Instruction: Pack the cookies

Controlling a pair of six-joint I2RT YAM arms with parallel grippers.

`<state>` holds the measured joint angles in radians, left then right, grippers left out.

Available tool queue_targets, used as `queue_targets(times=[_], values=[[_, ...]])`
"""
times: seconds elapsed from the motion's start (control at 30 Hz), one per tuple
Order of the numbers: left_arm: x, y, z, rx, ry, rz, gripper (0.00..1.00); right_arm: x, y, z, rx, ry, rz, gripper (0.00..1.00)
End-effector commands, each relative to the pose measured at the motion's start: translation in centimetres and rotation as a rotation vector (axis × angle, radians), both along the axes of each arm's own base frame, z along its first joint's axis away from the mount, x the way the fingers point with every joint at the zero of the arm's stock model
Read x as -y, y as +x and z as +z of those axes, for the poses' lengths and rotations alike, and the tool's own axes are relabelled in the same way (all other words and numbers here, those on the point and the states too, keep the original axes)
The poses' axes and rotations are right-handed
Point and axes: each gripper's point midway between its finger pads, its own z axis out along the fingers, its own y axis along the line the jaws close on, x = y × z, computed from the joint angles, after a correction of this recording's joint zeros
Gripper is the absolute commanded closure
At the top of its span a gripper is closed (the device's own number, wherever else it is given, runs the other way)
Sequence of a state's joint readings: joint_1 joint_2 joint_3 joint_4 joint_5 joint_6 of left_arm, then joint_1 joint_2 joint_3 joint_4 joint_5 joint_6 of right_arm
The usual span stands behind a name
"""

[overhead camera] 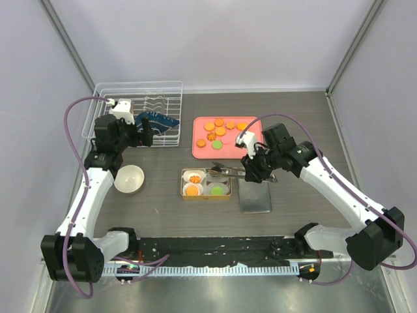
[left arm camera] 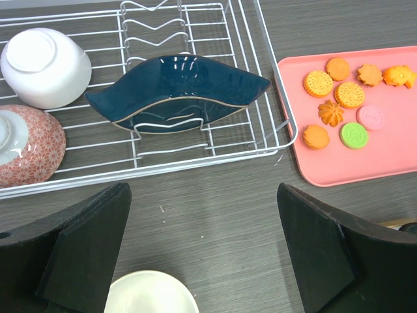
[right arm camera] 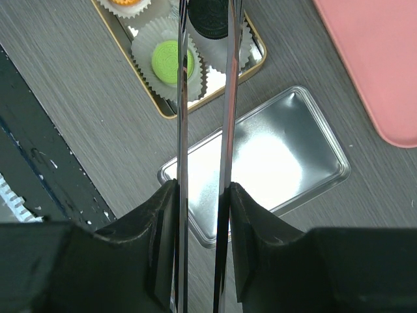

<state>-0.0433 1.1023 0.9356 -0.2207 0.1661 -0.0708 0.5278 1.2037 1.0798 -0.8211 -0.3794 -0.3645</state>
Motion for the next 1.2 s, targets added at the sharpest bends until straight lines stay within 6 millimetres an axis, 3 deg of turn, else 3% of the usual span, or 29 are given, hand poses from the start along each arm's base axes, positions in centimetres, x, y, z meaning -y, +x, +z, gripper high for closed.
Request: queue_targets(times=[0.0,1.17], values=[[0.0,0.5,1.6,0.056,-0.003,-0.002,0.0,-0.7,0.5,1.2,0.067,0.042,0.013,0.68],[0.0,0.6,1.6,0.057,-0.003,-0.006,0.0,-0.8,0.3,0.2,0.065,0.027,0.029,0.64]])
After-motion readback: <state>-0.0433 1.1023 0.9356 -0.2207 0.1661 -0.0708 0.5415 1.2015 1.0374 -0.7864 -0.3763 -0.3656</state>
